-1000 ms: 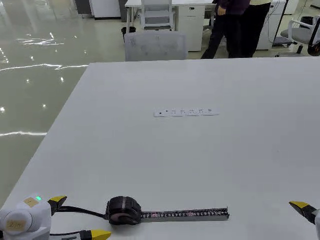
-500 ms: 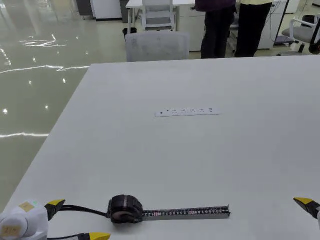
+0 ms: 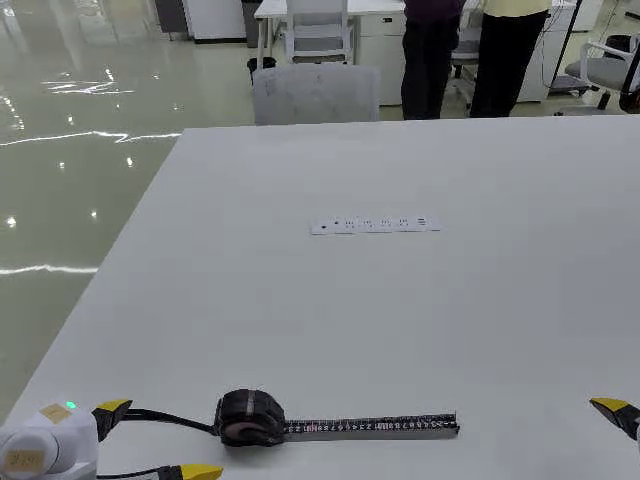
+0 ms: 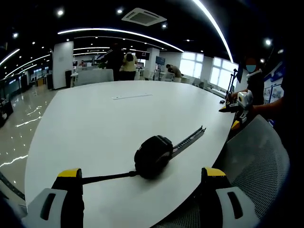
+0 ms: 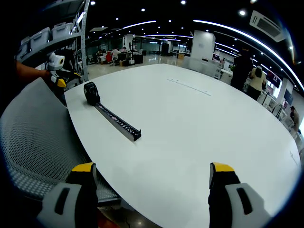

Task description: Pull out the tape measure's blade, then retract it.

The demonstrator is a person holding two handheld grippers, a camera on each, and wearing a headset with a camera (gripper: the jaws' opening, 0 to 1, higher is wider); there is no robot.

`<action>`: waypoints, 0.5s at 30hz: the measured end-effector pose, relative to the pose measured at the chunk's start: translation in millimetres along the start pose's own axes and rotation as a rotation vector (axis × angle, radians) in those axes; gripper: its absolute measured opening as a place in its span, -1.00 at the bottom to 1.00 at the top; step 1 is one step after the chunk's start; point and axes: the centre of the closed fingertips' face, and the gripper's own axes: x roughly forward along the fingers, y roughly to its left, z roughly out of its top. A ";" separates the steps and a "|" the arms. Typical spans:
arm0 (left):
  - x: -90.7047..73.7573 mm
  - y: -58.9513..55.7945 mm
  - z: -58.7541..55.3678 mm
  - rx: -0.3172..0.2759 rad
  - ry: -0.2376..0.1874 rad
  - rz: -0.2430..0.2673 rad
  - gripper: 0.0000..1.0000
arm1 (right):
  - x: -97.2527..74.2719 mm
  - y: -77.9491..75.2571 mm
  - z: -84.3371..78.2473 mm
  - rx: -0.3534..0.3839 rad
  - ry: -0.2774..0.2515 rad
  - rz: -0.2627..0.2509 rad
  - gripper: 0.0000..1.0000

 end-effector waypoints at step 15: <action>5.2 7.8 4.1 0.000 -0.028 0.001 1.00 | -1.6 -1.1 -2.4 -0.001 0.013 0.008 1.00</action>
